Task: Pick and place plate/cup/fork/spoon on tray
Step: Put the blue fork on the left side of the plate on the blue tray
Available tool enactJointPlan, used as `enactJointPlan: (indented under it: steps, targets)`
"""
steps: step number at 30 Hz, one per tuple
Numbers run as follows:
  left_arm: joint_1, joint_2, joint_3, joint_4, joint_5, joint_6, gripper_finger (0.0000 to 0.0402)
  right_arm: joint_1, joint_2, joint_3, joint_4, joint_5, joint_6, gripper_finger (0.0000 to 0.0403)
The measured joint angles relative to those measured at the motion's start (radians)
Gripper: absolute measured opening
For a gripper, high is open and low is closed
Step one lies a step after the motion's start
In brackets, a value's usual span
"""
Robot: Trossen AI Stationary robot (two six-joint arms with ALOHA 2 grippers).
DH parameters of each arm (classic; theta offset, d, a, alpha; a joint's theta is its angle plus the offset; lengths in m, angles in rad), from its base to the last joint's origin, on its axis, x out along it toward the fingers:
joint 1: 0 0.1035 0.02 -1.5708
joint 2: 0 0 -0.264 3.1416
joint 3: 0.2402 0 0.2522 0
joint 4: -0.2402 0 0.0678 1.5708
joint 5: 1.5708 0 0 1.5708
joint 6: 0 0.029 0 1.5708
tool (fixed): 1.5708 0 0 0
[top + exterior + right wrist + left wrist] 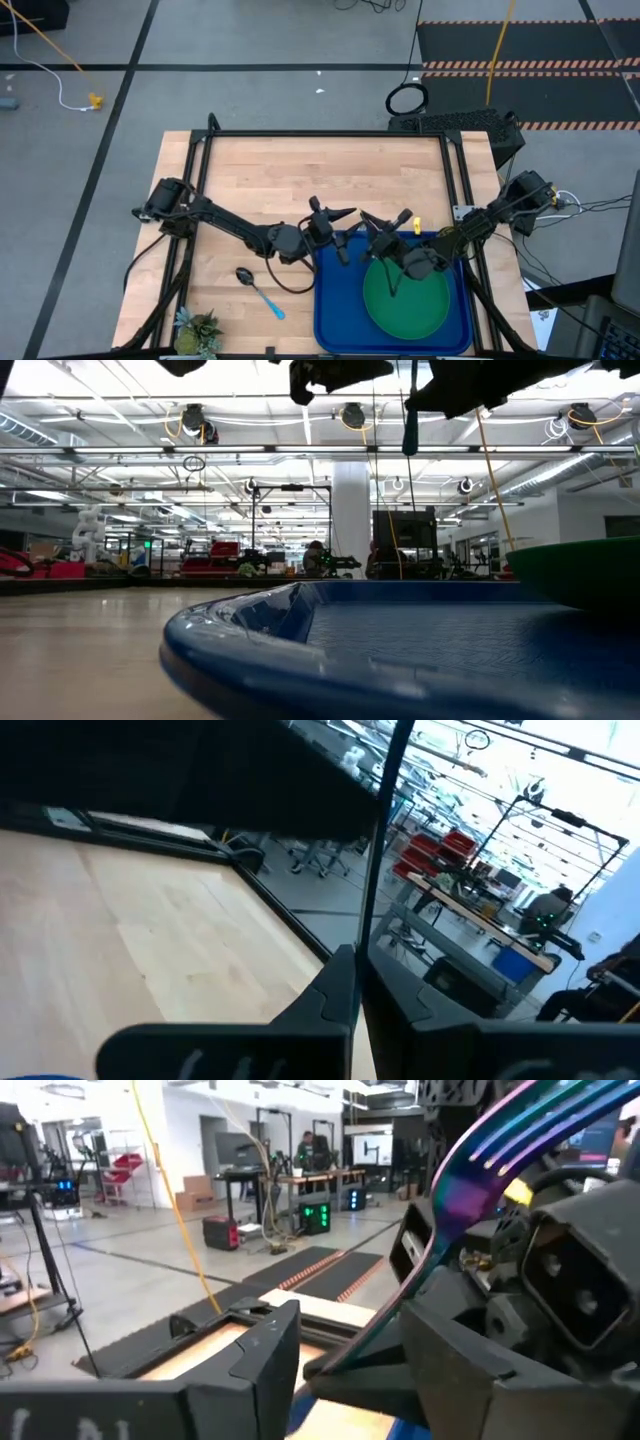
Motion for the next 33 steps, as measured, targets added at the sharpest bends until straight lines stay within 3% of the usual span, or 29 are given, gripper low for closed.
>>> enactJointPlan:
  steps: [11, 15, 21, 33]
  targets:
    - [-0.015, -0.002, 0.001, -0.018, 0.020, 0.157, 0.0121, -0.018, 0.000, 0.000, 0.014, 0.001, -0.029, 0.0000]
    - [-0.011, -0.002, 0.001, 0.003, 0.012, 0.156, 0.0120, -0.022, -0.001, 0.000, 0.024, -0.008, -0.005, 0.0000]
    - [0.009, -0.002, 0.001, 0.003, 0.071, 0.171, 0.0120, -0.052, 0.000, 0.000, -0.015, -0.113, 0.072, 0.0000]
    - [0.015, -0.002, 0.001, 0.005, 0.038, 0.203, 0.0120, -0.066, -0.001, 0.000, -0.036, -0.101, 0.124, 0.0000]
